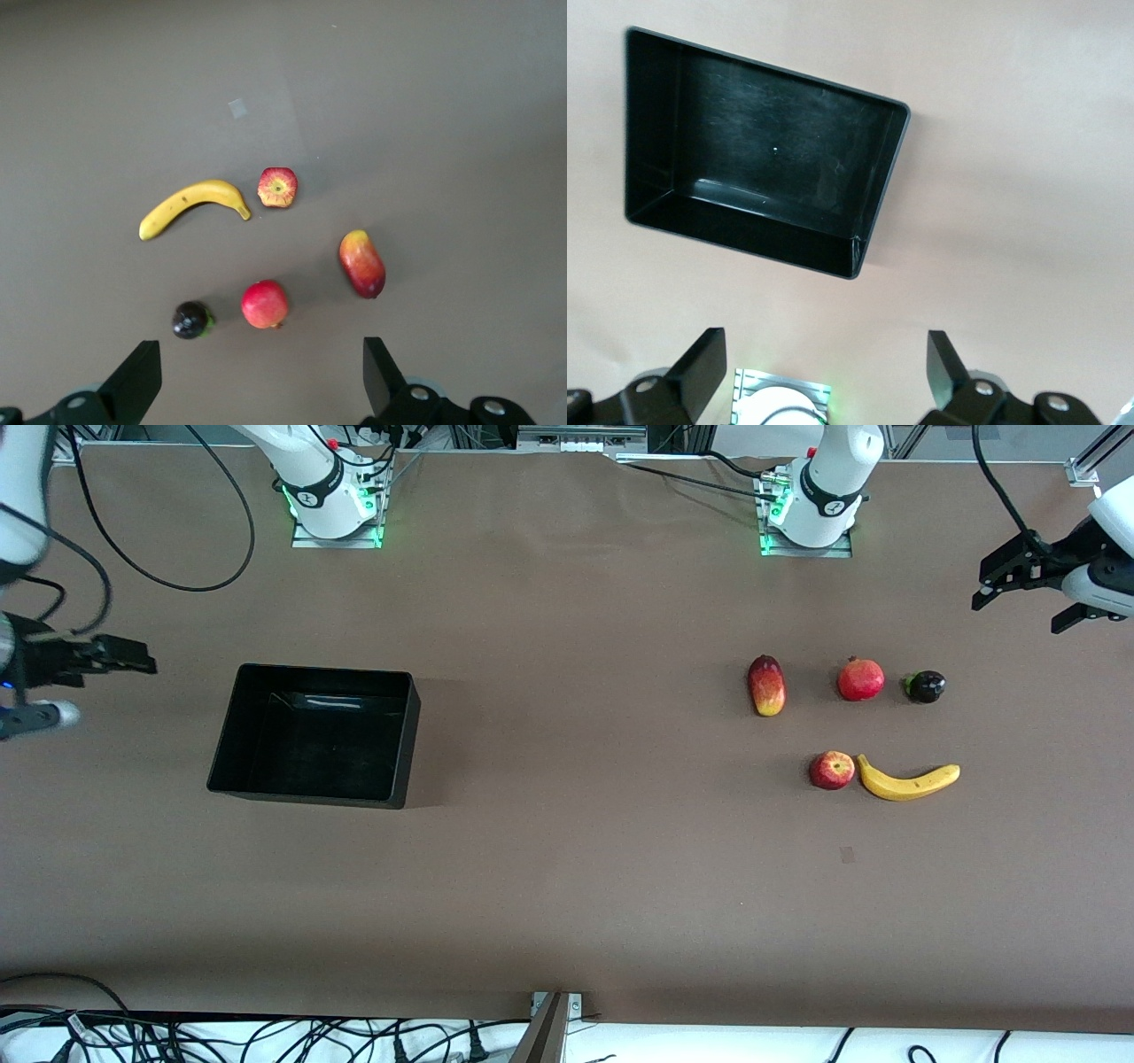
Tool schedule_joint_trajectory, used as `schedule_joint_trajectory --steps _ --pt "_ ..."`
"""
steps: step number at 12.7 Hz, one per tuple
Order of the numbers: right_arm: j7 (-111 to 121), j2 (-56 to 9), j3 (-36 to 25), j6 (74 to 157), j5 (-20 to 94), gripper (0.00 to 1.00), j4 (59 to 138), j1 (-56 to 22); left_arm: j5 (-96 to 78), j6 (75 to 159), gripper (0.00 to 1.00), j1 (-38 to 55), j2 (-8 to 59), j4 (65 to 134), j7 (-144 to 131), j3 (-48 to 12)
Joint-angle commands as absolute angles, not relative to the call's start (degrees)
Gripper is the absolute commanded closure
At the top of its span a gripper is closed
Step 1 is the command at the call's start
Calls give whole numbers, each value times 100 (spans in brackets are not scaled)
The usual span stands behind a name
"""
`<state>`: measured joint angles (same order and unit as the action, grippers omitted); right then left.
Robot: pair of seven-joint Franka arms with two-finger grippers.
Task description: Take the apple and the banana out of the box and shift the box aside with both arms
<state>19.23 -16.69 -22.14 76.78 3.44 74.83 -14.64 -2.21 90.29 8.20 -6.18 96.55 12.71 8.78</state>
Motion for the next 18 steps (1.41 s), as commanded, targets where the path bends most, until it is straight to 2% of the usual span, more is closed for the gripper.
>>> schedule_joint_trajectory --steps 1,4,6,8,9,11,15,18 --pt "2048 -1670 -2171 7480 159 0 7356 -1476 -167 8466 0 853 42 8801 407 766" --pt "1821 -1435 -1996 7611 132 0 7592 -1372 -159 8218 0 879 640 8649 70 520" --pt "1461 -821 -1418 8187 -270 0 8520 -951 -149 8227 0 888 589 8605 70 440" --pt "1197 163 -437 9162 -369 0 9917 -119 -219 8235 0 888 510 8596 44 413" --pt "986 419 -57 9306 -369 0 10245 129 -228 8253 0 888 492 8596 44 430" --pt "458 519 70 9281 -325 0 10380 202 -237 8262 0 905 483 8596 44 448" --pt "483 492 -35 9861 -299 0 10074 378 -255 8297 0 826 492 8604 44 448" --pt "466 448 -114 9441 -272 0 9854 325 -351 8376 0 573 510 8613 79 483"
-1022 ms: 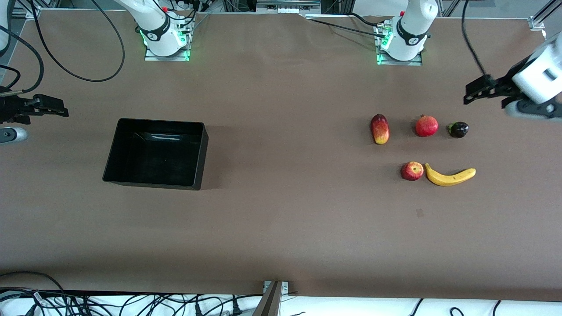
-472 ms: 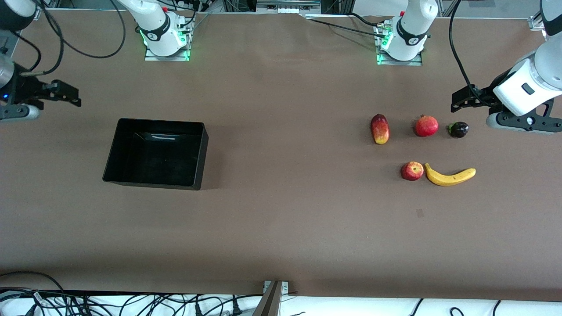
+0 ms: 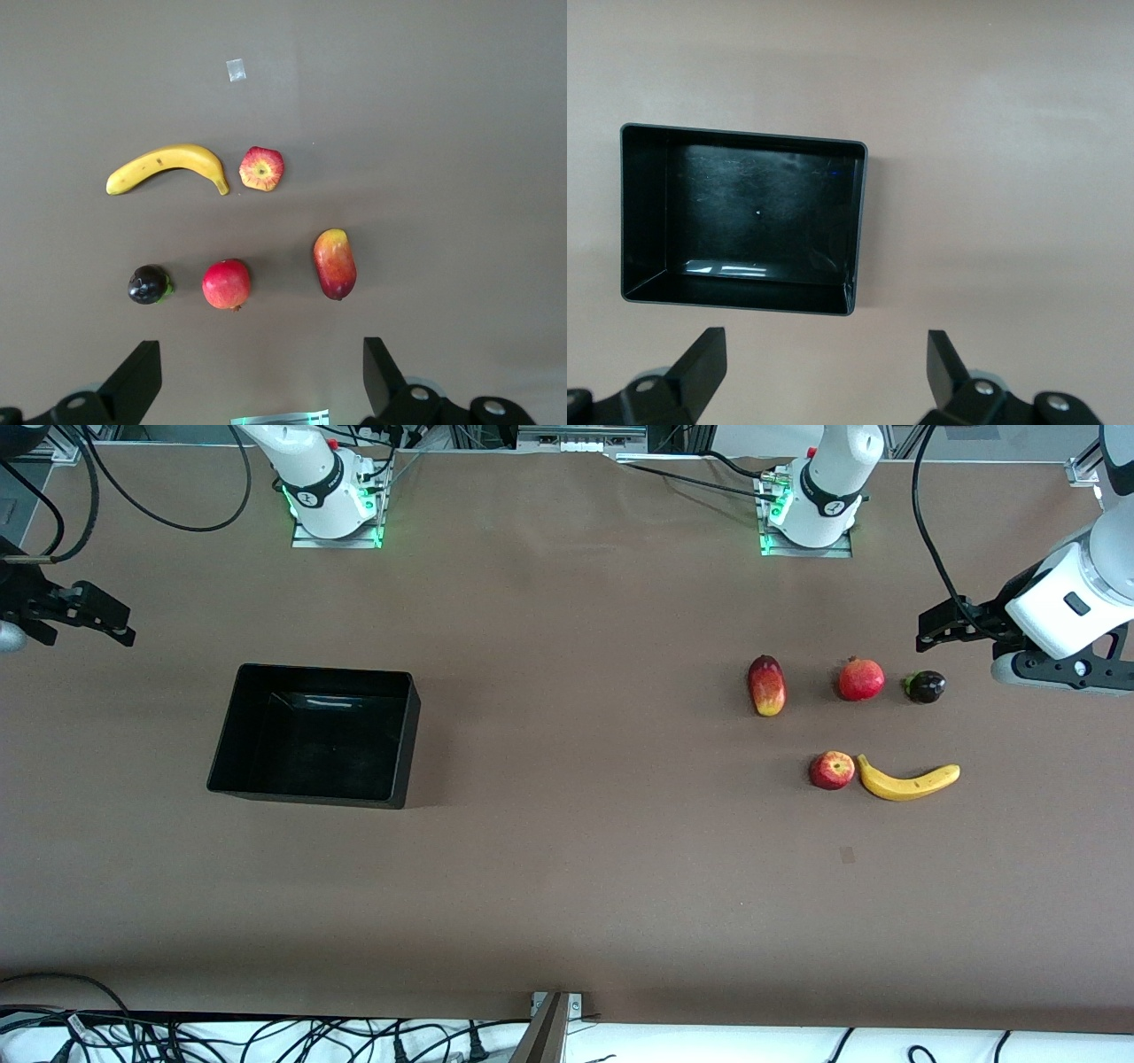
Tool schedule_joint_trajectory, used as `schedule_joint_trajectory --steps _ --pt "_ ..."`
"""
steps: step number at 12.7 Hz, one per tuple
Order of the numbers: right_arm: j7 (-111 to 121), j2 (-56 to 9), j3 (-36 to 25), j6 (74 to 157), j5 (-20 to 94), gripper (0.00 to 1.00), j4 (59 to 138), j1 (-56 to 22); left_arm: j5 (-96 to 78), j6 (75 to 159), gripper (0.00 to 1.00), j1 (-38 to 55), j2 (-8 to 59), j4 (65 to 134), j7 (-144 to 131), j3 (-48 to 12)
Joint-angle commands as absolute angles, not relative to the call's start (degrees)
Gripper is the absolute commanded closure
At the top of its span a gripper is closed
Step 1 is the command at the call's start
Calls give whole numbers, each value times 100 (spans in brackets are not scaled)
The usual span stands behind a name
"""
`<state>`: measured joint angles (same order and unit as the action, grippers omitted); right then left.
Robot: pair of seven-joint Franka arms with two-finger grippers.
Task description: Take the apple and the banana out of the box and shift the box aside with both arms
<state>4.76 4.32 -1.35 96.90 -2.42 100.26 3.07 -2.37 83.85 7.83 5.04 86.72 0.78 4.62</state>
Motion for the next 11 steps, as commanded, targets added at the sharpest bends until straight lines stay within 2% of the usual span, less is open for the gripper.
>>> schedule_joint_trajectory --steps 1,11 --pt "466 405 -114 9352 -220 0 9766 325 -352 8376 0 502 501 8613 97 475" --pt "457 141 -281 9220 -70 0 9475 193 -396 8411 0 501 492 8605 132 448"
